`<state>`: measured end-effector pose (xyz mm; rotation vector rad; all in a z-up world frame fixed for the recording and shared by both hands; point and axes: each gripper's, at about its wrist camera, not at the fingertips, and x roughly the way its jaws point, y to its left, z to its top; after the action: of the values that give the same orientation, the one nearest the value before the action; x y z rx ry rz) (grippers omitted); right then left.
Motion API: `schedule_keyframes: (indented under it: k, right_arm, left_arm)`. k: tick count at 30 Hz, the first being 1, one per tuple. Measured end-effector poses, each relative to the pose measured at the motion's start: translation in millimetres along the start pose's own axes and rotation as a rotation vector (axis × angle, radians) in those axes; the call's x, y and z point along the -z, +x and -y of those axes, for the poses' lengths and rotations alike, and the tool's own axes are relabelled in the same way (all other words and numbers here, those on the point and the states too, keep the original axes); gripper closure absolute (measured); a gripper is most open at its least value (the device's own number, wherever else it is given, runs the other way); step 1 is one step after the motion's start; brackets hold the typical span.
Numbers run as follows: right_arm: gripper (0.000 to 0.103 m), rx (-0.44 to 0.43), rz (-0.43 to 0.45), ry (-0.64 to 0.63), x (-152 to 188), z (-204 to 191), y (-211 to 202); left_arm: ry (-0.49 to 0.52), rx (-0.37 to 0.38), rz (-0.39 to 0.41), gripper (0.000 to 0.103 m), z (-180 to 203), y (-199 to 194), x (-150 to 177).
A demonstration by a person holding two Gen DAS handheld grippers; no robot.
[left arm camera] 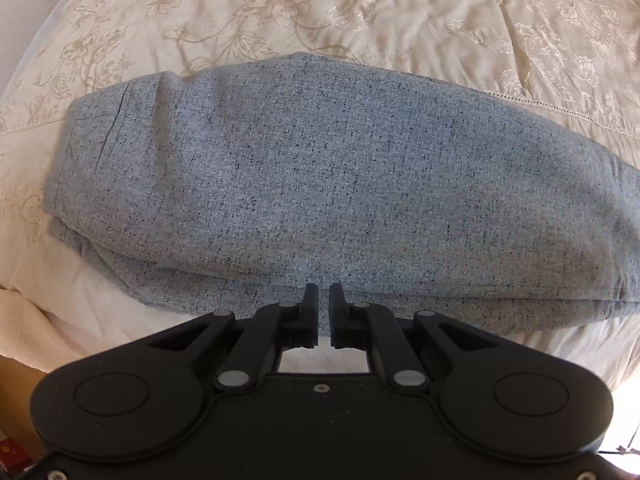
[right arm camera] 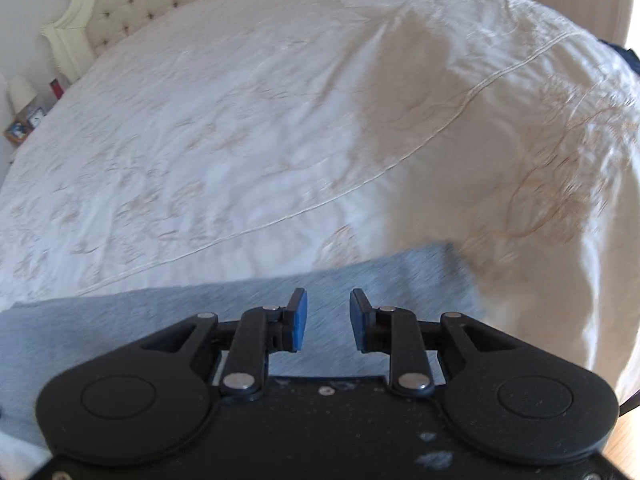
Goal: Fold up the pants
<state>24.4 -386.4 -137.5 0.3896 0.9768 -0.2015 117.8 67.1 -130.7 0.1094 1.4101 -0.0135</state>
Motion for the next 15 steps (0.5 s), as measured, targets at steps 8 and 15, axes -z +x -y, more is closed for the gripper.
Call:
schedule_keyframes:
  k: [8,15]
  right_arm:
    - [0.076,-0.175,-0.211,0.071,80,-108,20]
    - [0.076,-0.15,-0.297,0.235,111,-159,41]
  left_arm:
    - [0.19,-0.025,0.044,0.09,-18,2,6]
    - [0.21,-0.008,0.045,0.09,-62,7,4]
